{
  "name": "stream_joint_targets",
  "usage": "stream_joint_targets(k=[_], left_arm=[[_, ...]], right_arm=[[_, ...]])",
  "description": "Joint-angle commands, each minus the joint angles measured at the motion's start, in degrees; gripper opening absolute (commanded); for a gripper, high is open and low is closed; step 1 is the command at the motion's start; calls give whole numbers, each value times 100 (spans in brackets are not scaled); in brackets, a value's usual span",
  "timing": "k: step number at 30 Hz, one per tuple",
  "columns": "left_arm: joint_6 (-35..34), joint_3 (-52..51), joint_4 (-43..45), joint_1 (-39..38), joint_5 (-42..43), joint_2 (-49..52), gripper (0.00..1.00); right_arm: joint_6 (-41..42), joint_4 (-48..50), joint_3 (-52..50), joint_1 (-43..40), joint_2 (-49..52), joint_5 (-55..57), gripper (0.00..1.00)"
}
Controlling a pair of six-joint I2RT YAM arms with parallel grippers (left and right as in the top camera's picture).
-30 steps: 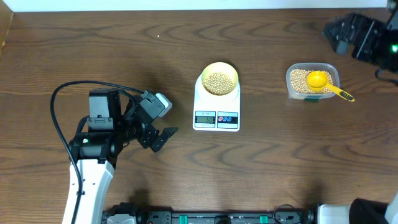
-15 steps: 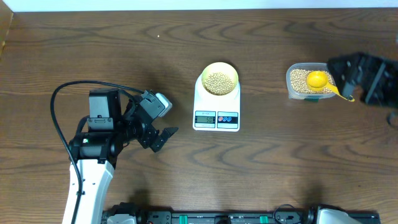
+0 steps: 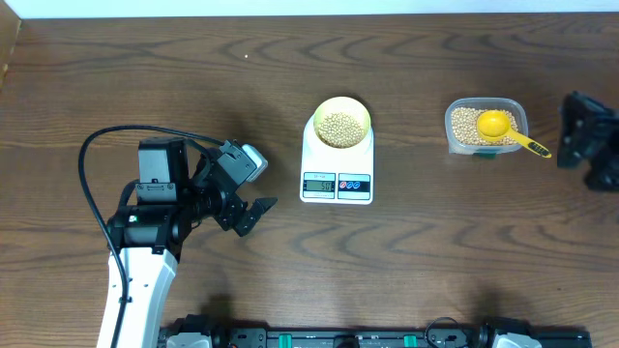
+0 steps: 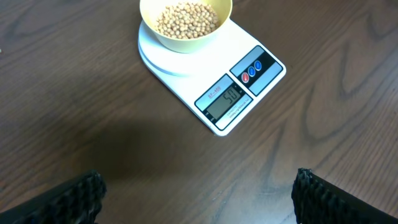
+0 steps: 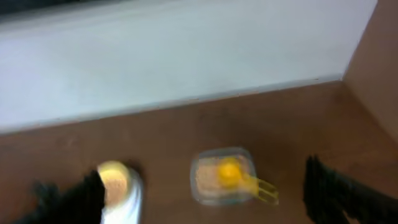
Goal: Scoop item into bowl and weigh 50g on scale
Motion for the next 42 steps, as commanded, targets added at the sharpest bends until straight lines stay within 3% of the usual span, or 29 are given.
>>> stream_joint_targets(k=[1,9,13,22,34,42], left_arm=[[35,-17,-17,26,-20,31,98],[35,-17,-17,26,-20,31,98],[35,-17,-17,24,-20,31,98],[35,-17,-17,26,-20,31,98],[35,-17,-17,26,-20,31,98],[35,-17,-17,26,-20,31,97]], right_arm=[[-643,1021,-1349,13,-334,164,99],[-1005,4913,-4588,26,-1099,162,99],[-1010,6015,-5731,160,-1480,170,99],[-1025,6640,-7232,323,-2846,136,99],[-1685,7104,-8507,389,-4382,55,99],[-1690,7414,-9143,732,-5021,-269,99]])
